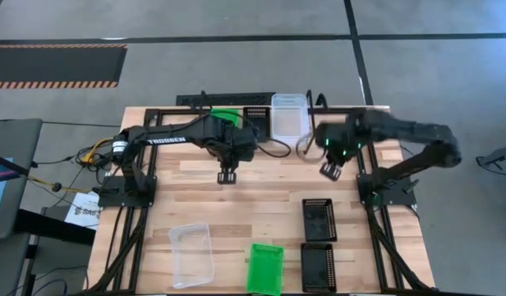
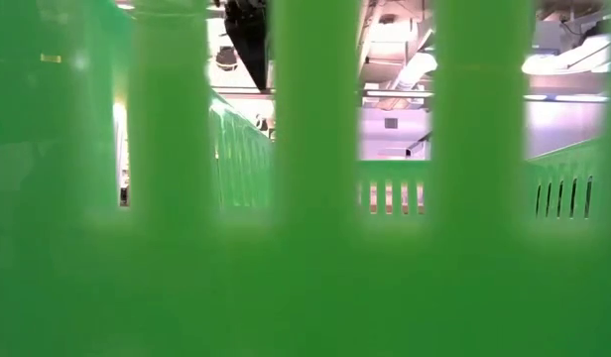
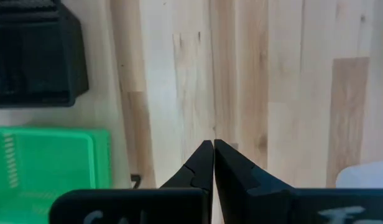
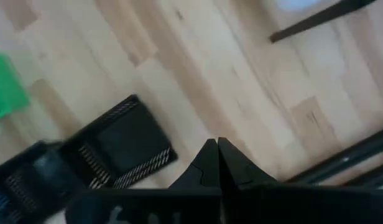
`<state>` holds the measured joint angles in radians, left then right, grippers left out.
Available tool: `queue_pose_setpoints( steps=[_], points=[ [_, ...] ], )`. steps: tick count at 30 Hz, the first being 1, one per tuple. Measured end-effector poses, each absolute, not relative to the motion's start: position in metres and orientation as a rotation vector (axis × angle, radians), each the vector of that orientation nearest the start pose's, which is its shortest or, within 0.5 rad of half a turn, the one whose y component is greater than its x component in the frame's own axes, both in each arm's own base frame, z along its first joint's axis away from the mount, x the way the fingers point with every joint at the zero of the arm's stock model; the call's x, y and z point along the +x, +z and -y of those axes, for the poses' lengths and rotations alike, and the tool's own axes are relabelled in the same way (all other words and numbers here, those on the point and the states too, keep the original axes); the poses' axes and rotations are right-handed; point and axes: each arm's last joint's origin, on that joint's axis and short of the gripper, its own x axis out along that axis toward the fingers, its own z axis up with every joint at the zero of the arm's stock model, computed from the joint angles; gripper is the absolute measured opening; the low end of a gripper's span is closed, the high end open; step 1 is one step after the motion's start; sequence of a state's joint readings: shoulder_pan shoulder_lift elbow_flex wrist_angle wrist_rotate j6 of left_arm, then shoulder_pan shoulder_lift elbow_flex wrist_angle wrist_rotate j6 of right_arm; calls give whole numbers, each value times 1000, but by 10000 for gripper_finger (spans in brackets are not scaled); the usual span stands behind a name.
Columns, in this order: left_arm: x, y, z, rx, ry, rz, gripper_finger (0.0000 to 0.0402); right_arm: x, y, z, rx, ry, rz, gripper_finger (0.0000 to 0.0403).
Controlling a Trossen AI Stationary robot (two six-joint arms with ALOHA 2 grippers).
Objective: Stack baskets on shelf by color
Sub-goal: Stack the top black bin into the black bin on the shelf
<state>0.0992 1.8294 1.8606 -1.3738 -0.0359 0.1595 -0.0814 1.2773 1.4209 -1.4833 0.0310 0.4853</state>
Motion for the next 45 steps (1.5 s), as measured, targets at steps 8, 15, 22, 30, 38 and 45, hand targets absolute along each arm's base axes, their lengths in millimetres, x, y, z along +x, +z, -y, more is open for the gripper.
queue_pose_setpoints(
  steps=[8, 15, 22, 30, 38, 45],
  points=[
    [349, 332, -47, 126, -16, -1350, 0, 212, 282, -22, 513, -443, -1349, 26],
    [349, 332, -48, 118, -9, -1349, 0, 239, 250, -34, 484, -323, -1483, 16],
    [349, 332, -48, 74, 25, -1350, 0, 251, 231, -46, 386, -248, -1550, 35],
    [349, 332, -48, 27, 59, -1346, 0, 260, 205, -58, 239, -159, -1667, 141],
    [350, 332, -46, -13, 58, -1343, 0, 250, 176, -59, 151, -102, -1745, 194],
    [350, 332, -46, -13, 58, -1343, 0, 251, 184, -57, 166, -113, -1738, 189]
  ],
)
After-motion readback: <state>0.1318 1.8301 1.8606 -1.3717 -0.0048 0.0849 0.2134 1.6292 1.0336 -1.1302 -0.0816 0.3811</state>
